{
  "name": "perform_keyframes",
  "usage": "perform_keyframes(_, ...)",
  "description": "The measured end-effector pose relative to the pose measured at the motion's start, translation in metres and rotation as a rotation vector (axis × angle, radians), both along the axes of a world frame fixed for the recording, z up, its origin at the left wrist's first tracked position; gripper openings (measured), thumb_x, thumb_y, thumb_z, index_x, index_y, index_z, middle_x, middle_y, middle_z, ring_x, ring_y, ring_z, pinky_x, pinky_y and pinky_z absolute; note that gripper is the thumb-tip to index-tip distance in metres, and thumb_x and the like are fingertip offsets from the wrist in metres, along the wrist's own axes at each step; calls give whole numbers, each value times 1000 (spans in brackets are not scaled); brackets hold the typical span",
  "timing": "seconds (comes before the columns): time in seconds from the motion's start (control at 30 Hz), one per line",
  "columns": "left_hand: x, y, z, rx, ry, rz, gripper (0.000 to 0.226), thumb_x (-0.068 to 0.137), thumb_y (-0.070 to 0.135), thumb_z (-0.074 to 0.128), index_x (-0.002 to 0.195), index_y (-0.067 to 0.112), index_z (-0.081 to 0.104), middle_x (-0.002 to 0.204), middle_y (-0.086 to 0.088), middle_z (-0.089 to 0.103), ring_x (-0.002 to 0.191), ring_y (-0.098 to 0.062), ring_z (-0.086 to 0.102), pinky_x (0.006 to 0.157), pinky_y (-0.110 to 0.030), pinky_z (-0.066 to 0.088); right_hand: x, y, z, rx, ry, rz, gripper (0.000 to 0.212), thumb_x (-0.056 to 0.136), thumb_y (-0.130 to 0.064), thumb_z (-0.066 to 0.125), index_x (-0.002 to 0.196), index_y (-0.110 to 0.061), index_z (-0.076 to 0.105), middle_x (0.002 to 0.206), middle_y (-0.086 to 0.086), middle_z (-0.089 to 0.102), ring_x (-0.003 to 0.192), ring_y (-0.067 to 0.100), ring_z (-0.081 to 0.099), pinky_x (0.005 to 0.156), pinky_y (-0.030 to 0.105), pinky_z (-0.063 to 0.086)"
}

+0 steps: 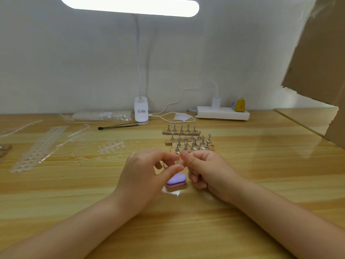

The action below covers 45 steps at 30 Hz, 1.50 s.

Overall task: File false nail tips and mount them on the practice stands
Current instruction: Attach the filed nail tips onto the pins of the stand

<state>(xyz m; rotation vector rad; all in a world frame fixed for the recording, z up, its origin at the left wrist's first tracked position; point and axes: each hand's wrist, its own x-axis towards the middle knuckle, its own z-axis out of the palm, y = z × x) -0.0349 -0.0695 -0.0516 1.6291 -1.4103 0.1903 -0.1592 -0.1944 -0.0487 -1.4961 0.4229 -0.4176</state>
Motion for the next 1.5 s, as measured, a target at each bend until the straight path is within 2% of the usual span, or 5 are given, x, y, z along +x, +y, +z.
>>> perform_keyframes(0.33,21,-6,-14,173,-68,246,18,86,40,65,96,35,50,87,24,59,92,-3,58,86,-27,32,-6,-11,-9,-1315,383,-417,25,91,-37,54,82,-22,73,60,-9,60,58,12,55,49,23,38)
perform_keyframes(0.67,18,-9,-17,220,-100,248,23,88,38,64,96,35,42,90,18,68,87,-3,54,78,-21,22,7,-14,-11,-1327,443,-399,34,98,-46,44,100,-27,72,83,-6,71,79,16,64,57,26,43)
perform_keyframes(0.87,18,-8,-17,189,-91,241,22,87,35,65,95,34,45,86,21,62,87,-4,57,81,-23,26,5,-10,-11,-1309,233,-405,20,94,-32,56,97,-24,74,80,-5,71,74,16,62,58,29,44)
perform_keyframes(1.17,12,-5,-11,-83,-6,54,32,78,58,62,97,32,60,91,27,57,90,2,55,82,-34,45,2,6,-10,-881,-79,-339,8,85,-11,71,87,-18,75,70,-16,65,67,1,61,64,13,44)
perform_keyframes(1.5,13,-6,-11,-78,16,5,27,76,57,59,93,37,63,90,20,62,88,-6,57,81,-46,47,2,9,-13,-890,-178,-270,11,85,-9,72,92,-16,76,75,-7,69,71,9,64,69,30,53)
